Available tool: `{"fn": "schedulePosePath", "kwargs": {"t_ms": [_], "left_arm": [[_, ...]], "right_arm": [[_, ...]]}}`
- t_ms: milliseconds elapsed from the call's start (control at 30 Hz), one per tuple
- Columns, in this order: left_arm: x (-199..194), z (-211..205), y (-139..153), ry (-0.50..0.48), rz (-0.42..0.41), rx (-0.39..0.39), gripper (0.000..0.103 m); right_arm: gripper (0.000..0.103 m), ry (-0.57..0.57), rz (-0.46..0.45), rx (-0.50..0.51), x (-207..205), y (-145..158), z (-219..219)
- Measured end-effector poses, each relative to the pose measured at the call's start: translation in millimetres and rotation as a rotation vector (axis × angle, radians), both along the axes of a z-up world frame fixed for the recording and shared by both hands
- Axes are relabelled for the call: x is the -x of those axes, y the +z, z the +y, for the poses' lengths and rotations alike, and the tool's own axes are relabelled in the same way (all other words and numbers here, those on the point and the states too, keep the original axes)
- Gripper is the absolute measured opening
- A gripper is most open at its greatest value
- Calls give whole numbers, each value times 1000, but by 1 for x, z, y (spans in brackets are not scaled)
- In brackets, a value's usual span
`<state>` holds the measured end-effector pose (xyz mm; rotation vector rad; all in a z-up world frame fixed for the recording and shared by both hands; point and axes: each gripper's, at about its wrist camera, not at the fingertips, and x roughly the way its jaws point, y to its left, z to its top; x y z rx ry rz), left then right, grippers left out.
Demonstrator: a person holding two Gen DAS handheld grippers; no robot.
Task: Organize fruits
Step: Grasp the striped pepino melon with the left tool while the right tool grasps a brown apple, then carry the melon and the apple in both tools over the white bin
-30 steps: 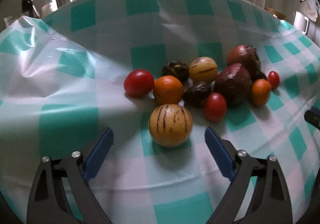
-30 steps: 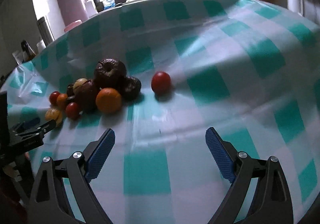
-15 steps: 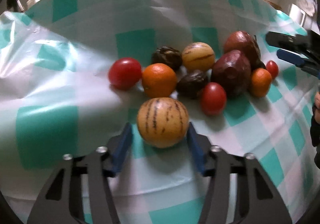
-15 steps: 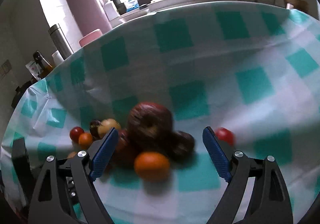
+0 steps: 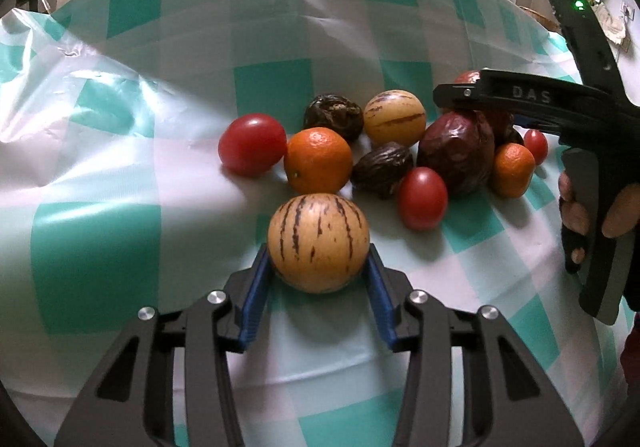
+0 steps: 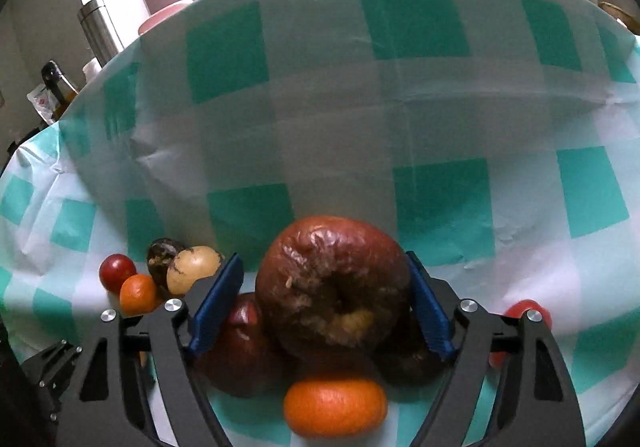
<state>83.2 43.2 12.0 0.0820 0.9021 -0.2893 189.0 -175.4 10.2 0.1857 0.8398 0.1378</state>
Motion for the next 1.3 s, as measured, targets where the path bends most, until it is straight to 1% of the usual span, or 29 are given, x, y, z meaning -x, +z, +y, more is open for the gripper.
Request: {"fn": "schedulePosePath", "kwargs": {"t_ms": [33,100,133,167,233,333,400,433,467,500,567,633,667,733,800,933,1000,1067,1100,1200,1300], "left_arm": [[0,0,-1,-2,1,3,48],[-1,0,-2,-6,2,11,51],[-1,0,-2,-7,3,14,53],[-1,0,-2,-8,5,20,59],[-2,-1,-4,-5,10,33,64],[-3,-1,-4,-6,12,43,64],[-2,1,-4,-5,12,47,63],[-2,2,-4,5,9,44,56],[-1,6,-3,11,8,58,46],[0,7,-4,6,9,80,46],[0,8,-4,13,10,94,46],[1,10,-4,28,8,96,45],[1,12,-4,37,7,104,45],[1,15,-4,48,8,116,45],[2,17,-3,57,-1,127,45],[10,27,4,74,-42,138,45],[20,32,10,92,-82,118,45],[29,27,16,105,-120,88,45],[36,24,19,105,-134,84,45],[62,12,32,72,-174,103,45],[93,-1,45,47,-217,110,46]], "right_arm": [[67,-11,-11,11,1,2,-2],[66,-10,-30,-20,4,4,-8],[66,-15,-53,-29,8,6,-11],[66,-19,-86,-26,14,9,-13],[66,-28,-148,-43,30,18,-21],[66,-48,-218,-129,55,33,-37],[66,-53,-249,-172,75,41,-48],[66,-53,-268,-201,87,44,-53],[66,-52,-281,-221,97,47,-56],[66,-50,-292,-236,104,47,-61],[66,-45,-309,-276,123,48,-64],[66,-42,-312,-285,140,43,-66],[66,-44,-308,-269,145,40,-65],[66,-37,-284,-251,144,33,-59],[66,-30,-254,-259,139,27,-56],[66,-19,-257,-224,139,24,-49],[66,-11,-243,-231,139,22,-48],[66,-14,-214,-256,147,20,-48],[66,-11,-215,-257,154,21,-47],[66,2,-238,-234,183,25,-42],[66,9,-232,-244,212,25,-43]]}}
